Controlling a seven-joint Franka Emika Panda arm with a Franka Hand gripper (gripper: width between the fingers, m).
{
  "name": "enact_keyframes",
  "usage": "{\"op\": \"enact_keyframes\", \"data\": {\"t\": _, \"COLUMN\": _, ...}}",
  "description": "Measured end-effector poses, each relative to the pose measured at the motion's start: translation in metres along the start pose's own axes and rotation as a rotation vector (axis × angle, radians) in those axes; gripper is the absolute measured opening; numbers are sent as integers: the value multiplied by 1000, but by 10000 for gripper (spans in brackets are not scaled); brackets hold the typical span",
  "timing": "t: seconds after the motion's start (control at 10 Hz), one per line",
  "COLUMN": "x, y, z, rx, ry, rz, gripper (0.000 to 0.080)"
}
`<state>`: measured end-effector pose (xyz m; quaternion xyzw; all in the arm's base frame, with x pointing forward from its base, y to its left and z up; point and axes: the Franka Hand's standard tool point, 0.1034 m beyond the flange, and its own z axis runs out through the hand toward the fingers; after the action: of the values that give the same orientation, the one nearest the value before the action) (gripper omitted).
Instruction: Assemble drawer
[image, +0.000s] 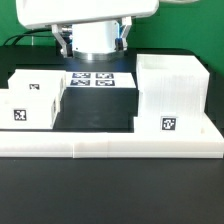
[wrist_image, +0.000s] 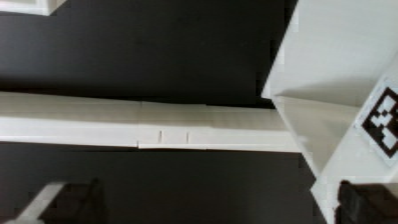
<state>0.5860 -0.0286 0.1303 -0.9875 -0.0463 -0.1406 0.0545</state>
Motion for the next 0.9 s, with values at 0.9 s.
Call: {"op": "enact_keyframes", "data": {"t": 0.9, "x": -49, "y": 50, "z": 33, "rx": -41, "ry": -87, "rz": 76, "gripper": 649}}
